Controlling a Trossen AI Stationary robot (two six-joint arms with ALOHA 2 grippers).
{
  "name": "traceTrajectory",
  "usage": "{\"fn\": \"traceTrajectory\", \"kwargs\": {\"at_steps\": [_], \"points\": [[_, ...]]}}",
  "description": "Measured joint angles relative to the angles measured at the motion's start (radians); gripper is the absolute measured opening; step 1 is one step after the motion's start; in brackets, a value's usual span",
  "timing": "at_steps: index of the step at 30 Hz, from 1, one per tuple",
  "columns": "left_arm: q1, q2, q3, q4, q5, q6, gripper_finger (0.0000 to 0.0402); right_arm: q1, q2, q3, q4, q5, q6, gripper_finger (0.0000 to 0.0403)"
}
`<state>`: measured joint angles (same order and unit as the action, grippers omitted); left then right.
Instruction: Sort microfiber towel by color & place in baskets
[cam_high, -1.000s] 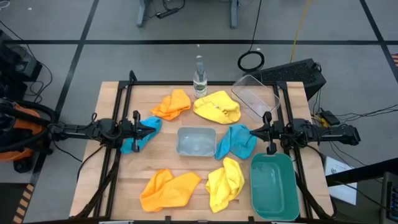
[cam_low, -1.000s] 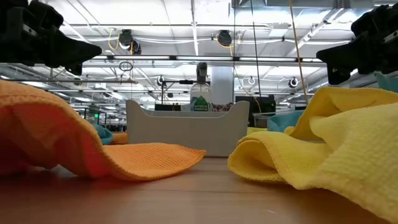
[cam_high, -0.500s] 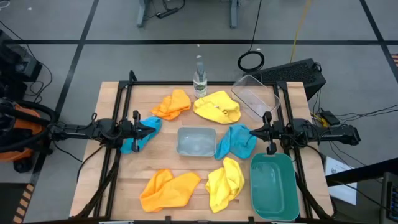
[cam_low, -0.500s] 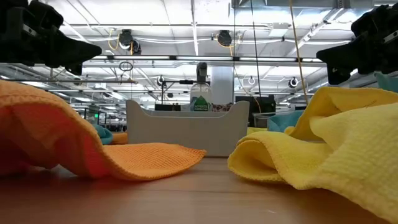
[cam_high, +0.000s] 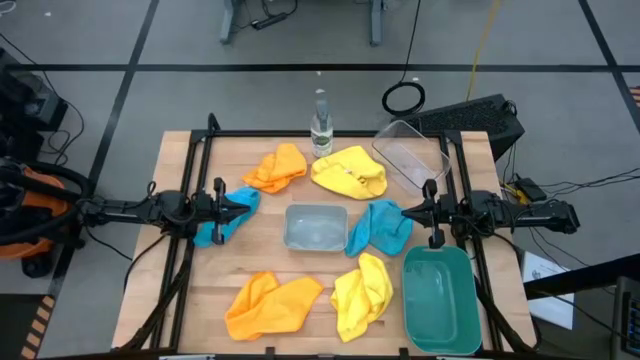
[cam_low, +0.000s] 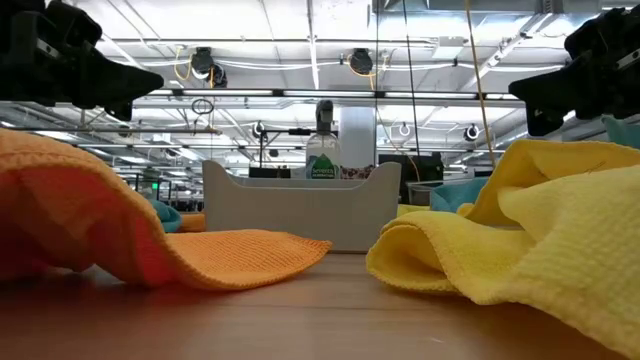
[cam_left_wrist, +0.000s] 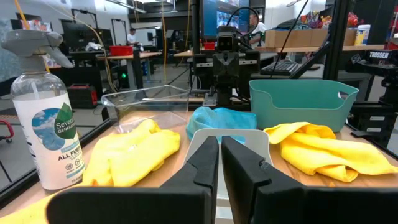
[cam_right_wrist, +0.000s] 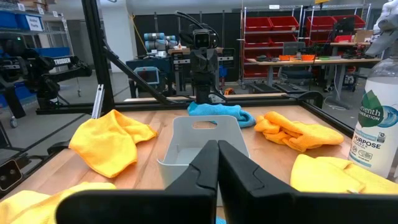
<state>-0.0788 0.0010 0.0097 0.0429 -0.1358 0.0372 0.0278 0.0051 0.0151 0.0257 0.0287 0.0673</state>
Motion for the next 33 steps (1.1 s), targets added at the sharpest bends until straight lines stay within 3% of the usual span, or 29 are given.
{"fn": "traceTrajectory", "kwargs": {"at_steps": [19, 25, 33], "points": [[0.000, 0.000, 0.000, 0.000, 0.000, 0.000, 0.0029, 0.000, 0.002, 0.056, 0.042, 0.024, 0.084, 0.0000], [0.000, 0.000, 0.000, 0.000, 0.000, 0.000, 0.0029, 0.000, 0.083, 0.243, -0.072, 0.024, 0.100, 0.0000], [0.000, 0.000, 0.000, 0.003, -0.025, 0.002, 0.0029, 0.000, 0.320, 0.587, -0.209, 0.018, 0.126, 0.0000]]}}
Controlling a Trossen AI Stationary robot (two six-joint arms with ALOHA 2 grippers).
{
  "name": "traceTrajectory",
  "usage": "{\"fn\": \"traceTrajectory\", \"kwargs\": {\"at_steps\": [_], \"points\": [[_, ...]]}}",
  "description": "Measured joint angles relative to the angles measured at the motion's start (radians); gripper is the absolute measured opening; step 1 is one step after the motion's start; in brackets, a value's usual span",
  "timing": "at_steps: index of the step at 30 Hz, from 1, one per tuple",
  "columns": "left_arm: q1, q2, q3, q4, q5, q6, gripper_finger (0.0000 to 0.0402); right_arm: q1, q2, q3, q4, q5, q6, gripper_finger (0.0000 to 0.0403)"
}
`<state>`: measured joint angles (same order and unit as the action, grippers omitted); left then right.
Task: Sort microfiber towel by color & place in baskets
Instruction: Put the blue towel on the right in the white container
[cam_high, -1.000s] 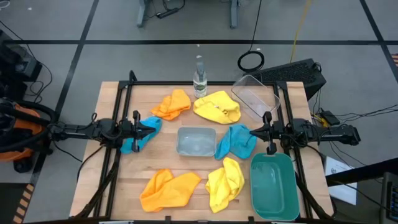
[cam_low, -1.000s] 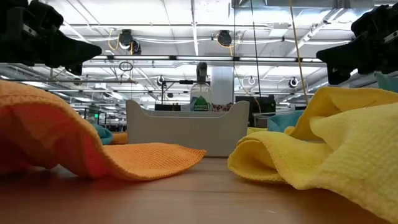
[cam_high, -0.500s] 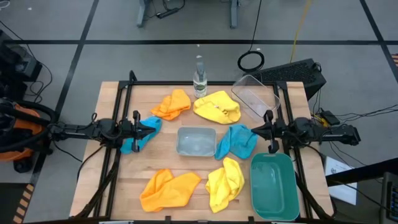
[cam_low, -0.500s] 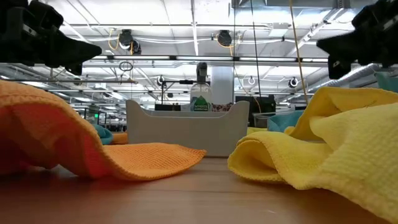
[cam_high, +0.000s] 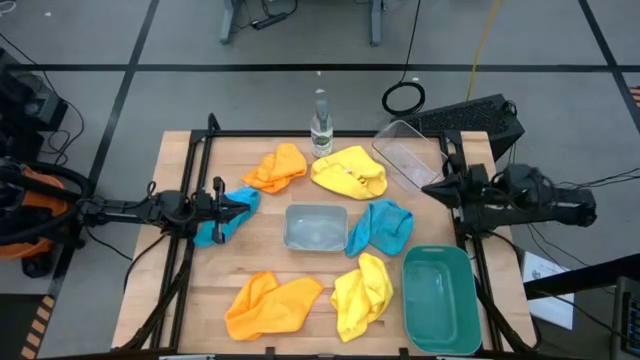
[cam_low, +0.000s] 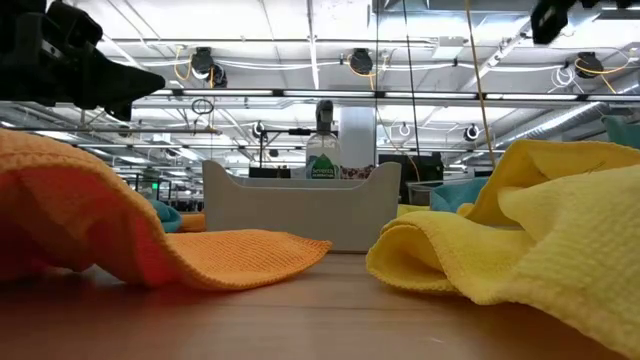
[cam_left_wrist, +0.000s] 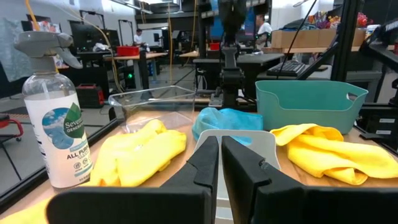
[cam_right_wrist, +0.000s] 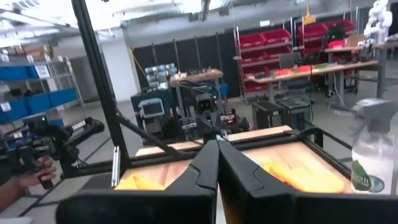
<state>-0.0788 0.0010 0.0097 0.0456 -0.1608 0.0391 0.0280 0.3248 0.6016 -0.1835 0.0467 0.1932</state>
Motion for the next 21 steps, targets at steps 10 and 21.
{"fn": "traceTrajectory", "kwargs": {"at_steps": [10, 21], "points": [[0.000, 0.000, 0.000, 0.000, 0.000, -0.001, 0.0029, 0.000, 0.321, 0.400, -0.222, 0.004, -0.069, 0.0000], [0.000, 0.000, 0.000, -0.001, 0.000, -0.004, 0.0029, 0.000, 0.534, 0.540, -0.338, 0.004, -0.138, 0.0000]]}}
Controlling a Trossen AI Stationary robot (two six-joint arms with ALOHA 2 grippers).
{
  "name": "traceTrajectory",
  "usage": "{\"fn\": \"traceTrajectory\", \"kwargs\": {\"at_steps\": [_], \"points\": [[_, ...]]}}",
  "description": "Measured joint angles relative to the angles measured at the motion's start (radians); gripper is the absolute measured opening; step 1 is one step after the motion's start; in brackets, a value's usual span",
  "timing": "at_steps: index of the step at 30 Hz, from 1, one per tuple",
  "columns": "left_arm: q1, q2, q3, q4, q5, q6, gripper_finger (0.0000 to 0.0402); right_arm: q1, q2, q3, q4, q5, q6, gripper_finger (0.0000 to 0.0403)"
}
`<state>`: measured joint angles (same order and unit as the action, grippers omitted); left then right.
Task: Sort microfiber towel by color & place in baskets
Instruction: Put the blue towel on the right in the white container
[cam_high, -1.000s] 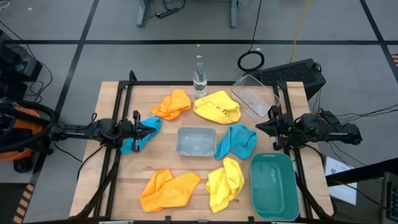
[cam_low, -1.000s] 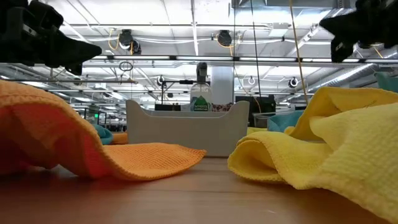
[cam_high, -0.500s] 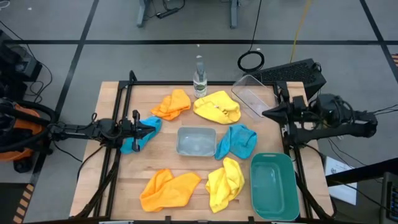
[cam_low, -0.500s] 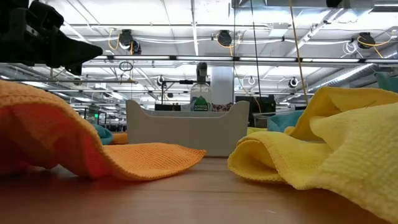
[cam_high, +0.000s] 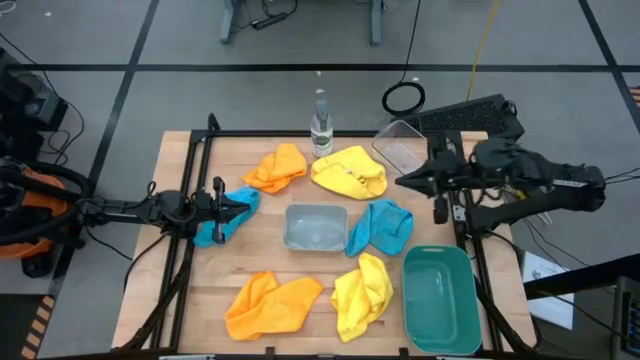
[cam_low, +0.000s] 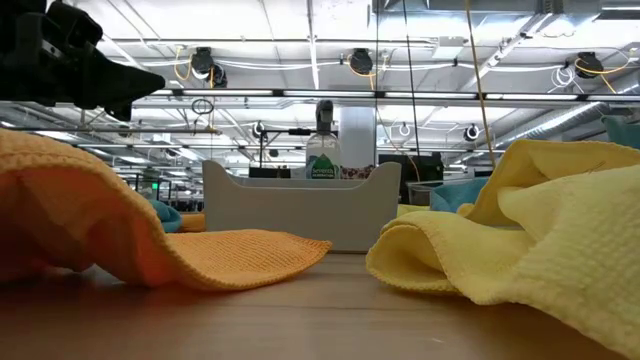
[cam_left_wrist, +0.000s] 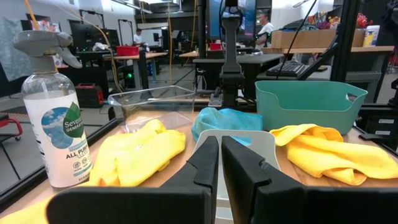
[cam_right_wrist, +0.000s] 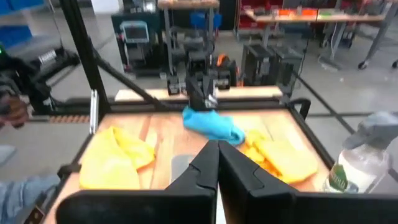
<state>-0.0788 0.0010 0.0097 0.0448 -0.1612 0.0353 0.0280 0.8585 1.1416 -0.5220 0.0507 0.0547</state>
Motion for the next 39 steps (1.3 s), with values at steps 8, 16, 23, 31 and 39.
{"fn": "traceTrajectory", "kwargs": {"at_steps": [8, 16, 23, 31, 39], "points": [[0.000, 0.000, 0.000, 0.000, 0.000, -0.003, 0.0029, 0.000, 0.083, -0.013, -0.085, 0.004, -0.019, 0.0000], [0.000, 0.000, 0.000, 0.000, 0.000, -0.003, 0.0029, 0.000, 0.144, -0.021, -0.205, 0.005, -0.010, 0.0000], [0.000, 0.000, 0.000, -0.001, -0.001, -0.003, 0.0029, 0.000, 0.208, -0.021, -0.257, 0.005, 0.085, 0.0000], [0.000, 0.000, 0.000, -0.001, -0.001, -0.004, 0.0029, 0.000, 0.315, -0.021, -0.354, 0.007, 0.151, 0.0008], [0.000, 0.000, 0.000, 0.009, -0.043, 0.006, 0.0029, 0.000, 0.458, -0.021, -0.512, 0.117, 0.211, 0.0100]]}}
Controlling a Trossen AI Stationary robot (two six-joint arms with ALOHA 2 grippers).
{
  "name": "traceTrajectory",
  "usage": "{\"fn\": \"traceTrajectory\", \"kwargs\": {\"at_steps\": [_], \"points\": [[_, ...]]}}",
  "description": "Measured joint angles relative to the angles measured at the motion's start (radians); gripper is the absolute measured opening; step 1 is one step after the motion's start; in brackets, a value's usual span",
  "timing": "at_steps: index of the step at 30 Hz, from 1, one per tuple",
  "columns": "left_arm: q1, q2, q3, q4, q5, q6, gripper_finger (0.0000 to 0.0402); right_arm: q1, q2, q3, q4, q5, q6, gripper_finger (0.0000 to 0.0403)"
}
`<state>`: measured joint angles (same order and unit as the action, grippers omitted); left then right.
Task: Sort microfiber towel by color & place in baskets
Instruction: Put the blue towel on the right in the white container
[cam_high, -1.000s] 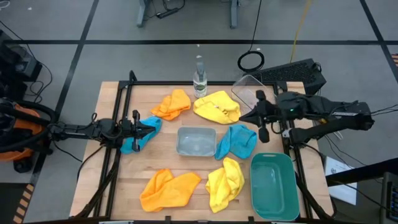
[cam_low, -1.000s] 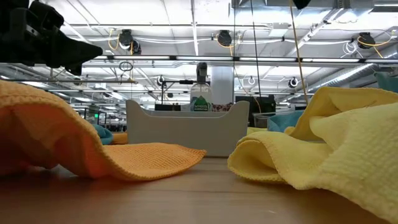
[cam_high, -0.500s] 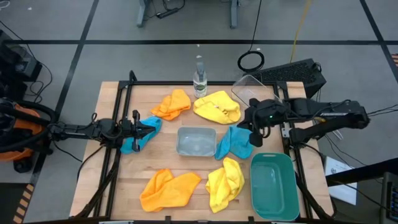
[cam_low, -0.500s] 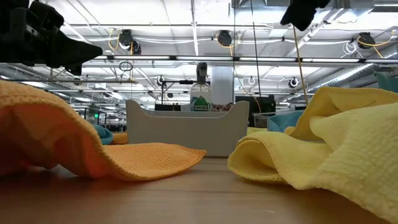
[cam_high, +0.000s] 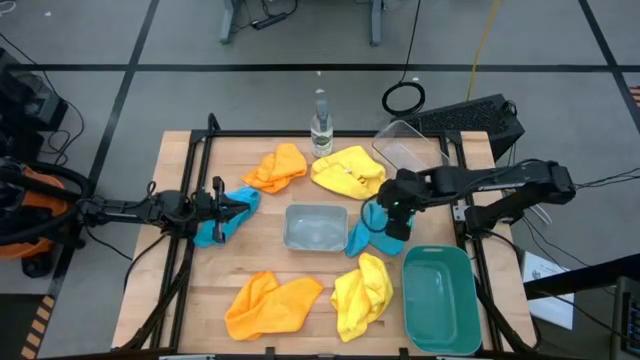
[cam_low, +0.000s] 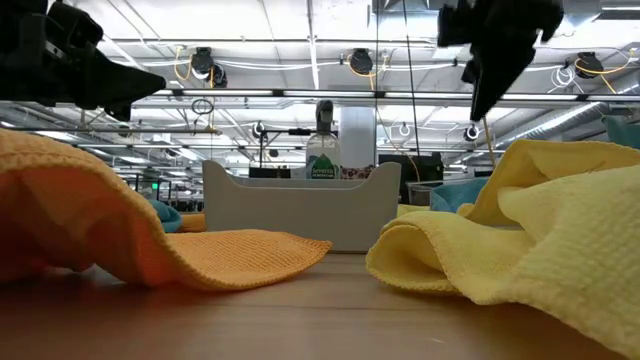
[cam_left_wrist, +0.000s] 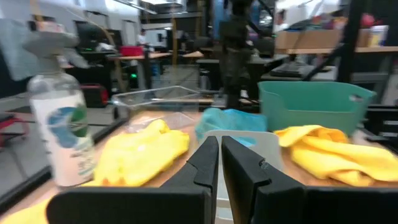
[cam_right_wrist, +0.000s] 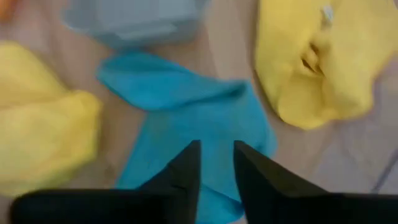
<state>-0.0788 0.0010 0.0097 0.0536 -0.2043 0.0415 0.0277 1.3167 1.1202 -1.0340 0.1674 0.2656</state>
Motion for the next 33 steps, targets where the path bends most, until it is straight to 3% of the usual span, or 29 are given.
{"fn": "traceTrajectory", "kwargs": {"at_steps": [4, 9, 13, 23, 33], "points": [[0.000, 0.001, 0.005, 0.005, -0.037, 0.017, 0.0029, 0.000, 0.062, 0.000, -0.005, 0.040, 0.011, 0.0172], [0.000, 0.005, 0.014, 0.002, -0.003, 0.017, 0.0029, 0.000, 0.132, 0.000, 0.020, 0.043, 0.011, 0.0261], [0.000, 0.005, 0.016, -0.019, 0.010, -0.007, 0.0029, 0.007, 0.192, 0.000, 0.049, 0.047, 0.039, 0.0303], [0.000, 0.012, 0.019, -0.071, 0.028, -0.061, 0.0029, 0.046, 0.358, -0.010, 0.125, 0.052, 0.049, 0.0313], [0.000, 0.012, 0.019, -0.078, 0.062, -0.062, 0.0029, 0.025, 0.366, -0.211, 0.357, 0.062, 0.069, 0.0313]]}}
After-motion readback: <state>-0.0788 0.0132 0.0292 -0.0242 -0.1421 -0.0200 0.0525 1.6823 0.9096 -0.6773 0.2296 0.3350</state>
